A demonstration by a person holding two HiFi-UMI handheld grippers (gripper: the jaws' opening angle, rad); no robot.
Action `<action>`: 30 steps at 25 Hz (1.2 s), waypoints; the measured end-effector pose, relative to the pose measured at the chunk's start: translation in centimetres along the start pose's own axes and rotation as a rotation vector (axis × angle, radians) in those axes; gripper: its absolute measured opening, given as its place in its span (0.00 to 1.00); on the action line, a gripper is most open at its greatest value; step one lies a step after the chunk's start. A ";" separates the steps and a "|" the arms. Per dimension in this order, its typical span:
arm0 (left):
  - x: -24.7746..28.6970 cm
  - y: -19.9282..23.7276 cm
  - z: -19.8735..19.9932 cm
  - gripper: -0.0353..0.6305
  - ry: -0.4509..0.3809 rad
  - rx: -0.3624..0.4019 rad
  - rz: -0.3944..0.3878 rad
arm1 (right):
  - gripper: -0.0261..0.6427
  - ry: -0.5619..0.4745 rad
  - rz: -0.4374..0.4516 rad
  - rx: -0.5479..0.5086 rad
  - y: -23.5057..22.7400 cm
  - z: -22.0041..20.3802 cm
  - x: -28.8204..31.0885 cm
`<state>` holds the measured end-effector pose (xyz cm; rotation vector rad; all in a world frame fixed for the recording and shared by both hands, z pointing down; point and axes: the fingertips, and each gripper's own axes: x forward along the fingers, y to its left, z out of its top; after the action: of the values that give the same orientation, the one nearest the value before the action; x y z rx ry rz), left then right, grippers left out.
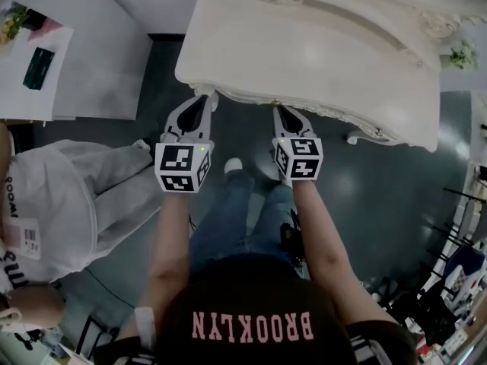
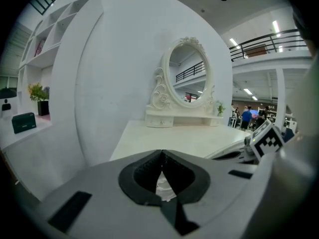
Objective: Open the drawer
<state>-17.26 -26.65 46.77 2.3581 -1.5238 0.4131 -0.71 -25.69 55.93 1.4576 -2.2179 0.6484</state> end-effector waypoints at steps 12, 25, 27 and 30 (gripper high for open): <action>2.6 2.2 -3.5 0.05 0.085 -0.005 -0.004 | 0.24 0.184 -0.127 0.096 -3.6 -6.2 5.7; 2.7 4.1 -4.5 0.05 0.122 -0.024 0.006 | 0.23 0.261 -0.189 0.137 -4.5 -7.2 8.4; 2.6 4.0 -4.5 0.05 0.122 -0.025 0.008 | 0.22 0.262 -0.188 0.133 -4.5 -7.2 8.3; 2.7 3.8 -4.6 0.05 0.120 -0.032 0.011 | 0.22 0.266 -0.185 0.131 -4.5 -7.2 8.3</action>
<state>-20.03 -28.49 52.38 2.2584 -1.4780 0.5189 0.97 -29.21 67.18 1.5187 -1.8457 0.8822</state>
